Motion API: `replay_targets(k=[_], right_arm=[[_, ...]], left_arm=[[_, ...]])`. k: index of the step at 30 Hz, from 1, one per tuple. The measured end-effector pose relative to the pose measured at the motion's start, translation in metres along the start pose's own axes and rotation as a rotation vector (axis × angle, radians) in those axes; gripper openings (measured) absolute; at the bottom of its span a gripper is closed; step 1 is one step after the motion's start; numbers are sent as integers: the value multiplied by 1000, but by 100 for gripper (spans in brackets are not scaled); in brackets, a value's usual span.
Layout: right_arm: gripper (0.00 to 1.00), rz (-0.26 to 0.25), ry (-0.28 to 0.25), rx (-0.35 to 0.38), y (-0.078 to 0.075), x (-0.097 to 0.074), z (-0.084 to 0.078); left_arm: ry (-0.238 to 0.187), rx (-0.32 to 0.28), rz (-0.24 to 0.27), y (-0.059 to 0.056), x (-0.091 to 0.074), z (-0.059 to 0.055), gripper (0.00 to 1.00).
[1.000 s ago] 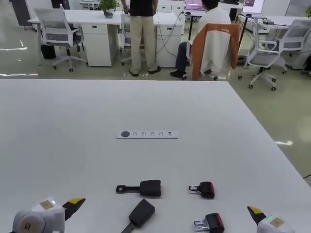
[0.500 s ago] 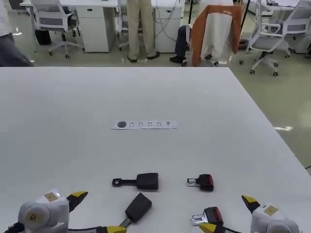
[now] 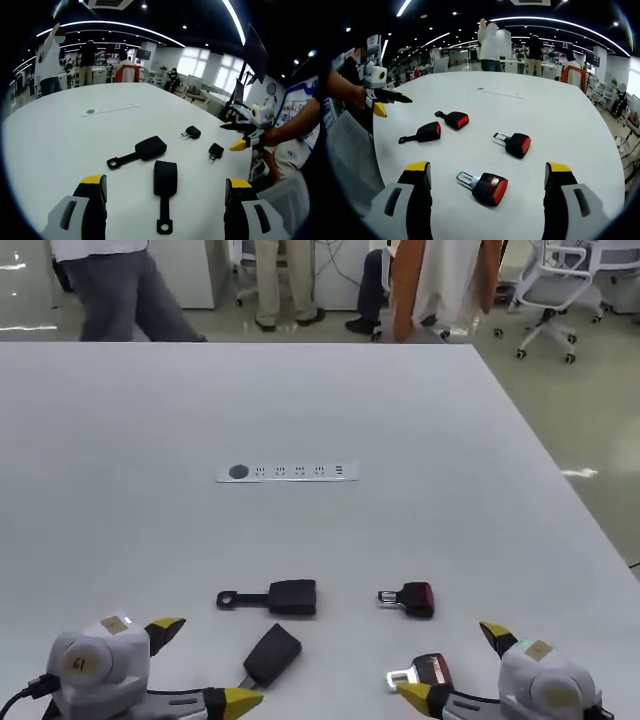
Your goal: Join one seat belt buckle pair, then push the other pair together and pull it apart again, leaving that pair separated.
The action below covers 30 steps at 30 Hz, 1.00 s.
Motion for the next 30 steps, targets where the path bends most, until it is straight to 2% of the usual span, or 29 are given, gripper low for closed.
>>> replay_targets(k=[3,8,11,12,14,19,22,25,30], right_arm=[[93,22,20,-7,-1,6,-4],[93,71,53,-36,2,16,-8],[91,132,77,-35,8,20,-12],[91,135,79,-40,6,22,-13],[90,152,87,-57,6,25,-16],[89,241,136,-100,11,30,-21],[87,275,150,-131,11,31,-24],[86,327,180,-163,11,32,-26],[85,407,229,-232,3,33,-32]], left_arm=[[12,-6,-7,-2,5,4,100],[38,-7,-19,-2,17,-2,100],[55,-3,-28,2,24,-6,100],[64,0,-32,3,26,-7,100],[79,9,-41,1,29,-5,100],[135,51,-82,-1,38,-14,99],[160,68,-100,0,44,-21,98],[184,74,-128,-4,49,-22,96],[254,154,-188,-11,56,-30,93]])
Point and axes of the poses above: the centre of the closed fingertips' face, and the gripper's own axes: x roughly forward along the fingers, y roughly to its left, z roughly out of its top, the point moved 4 cm from there along -x, roughly backward along the fingers, and after that the axes turned 1 degree about x, right-handed, at the moved point
